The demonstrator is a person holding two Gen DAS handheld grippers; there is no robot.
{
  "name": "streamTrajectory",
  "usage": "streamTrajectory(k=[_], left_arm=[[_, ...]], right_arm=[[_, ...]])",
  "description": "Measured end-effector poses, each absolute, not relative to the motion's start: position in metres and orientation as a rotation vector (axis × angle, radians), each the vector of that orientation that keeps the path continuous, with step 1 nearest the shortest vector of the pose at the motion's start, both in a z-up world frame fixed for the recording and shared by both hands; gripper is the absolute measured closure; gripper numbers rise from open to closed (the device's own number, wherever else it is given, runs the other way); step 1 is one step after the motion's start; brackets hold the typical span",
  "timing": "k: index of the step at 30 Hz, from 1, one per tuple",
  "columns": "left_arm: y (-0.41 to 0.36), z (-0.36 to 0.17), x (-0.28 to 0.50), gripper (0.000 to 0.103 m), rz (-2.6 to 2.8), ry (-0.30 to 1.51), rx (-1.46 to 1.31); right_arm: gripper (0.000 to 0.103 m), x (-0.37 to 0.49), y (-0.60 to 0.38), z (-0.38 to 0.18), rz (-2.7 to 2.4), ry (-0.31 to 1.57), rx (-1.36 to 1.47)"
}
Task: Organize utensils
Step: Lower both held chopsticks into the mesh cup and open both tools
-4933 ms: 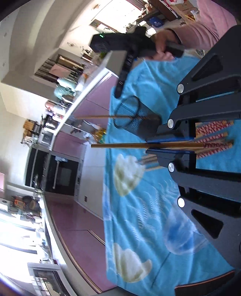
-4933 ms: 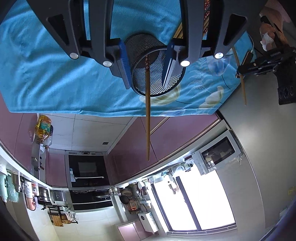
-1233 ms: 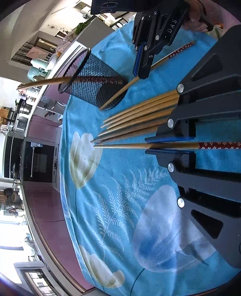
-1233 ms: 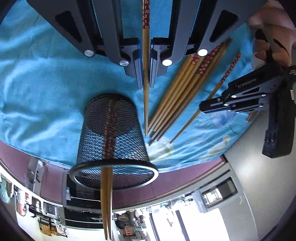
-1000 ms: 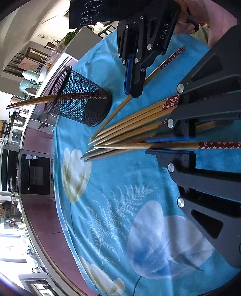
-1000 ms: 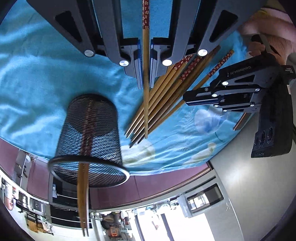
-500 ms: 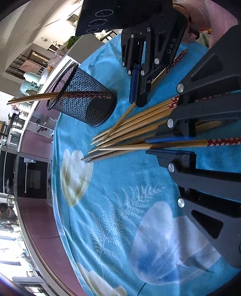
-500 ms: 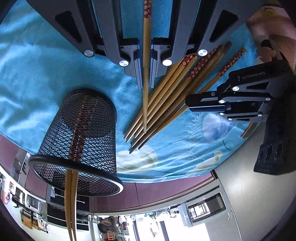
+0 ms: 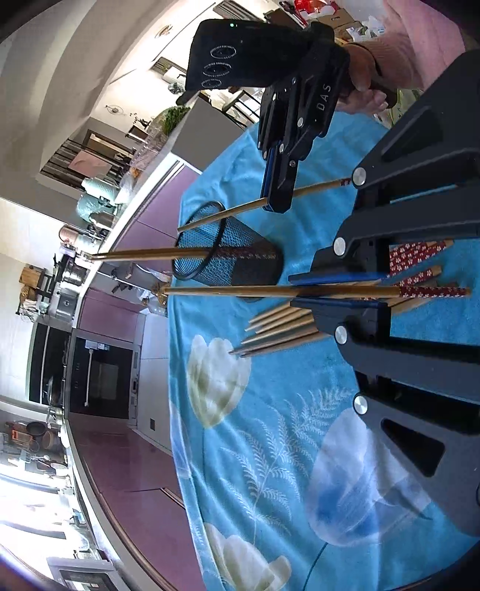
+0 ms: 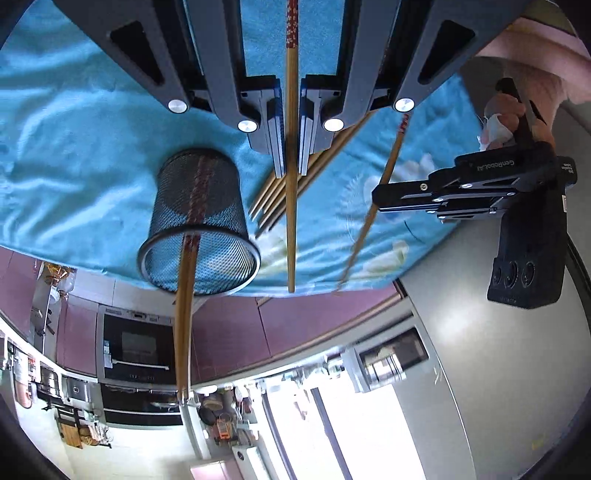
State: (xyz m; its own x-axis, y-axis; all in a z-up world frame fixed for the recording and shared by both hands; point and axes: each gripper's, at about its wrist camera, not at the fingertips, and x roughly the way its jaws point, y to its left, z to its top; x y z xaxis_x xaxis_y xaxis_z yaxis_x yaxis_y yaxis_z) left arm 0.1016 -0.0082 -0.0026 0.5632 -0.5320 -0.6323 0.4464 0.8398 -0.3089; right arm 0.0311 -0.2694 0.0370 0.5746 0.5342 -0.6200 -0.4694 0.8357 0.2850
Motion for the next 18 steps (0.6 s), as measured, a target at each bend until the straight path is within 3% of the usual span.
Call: streamTrajectory(k=[18], left_arm=[[-0.012,0.079,0.117,0.096,-0.659,0.589,-0.225]], right_arm=[[0.097,0.043,-0.308,0.11,0.558,0.537,0.13]])
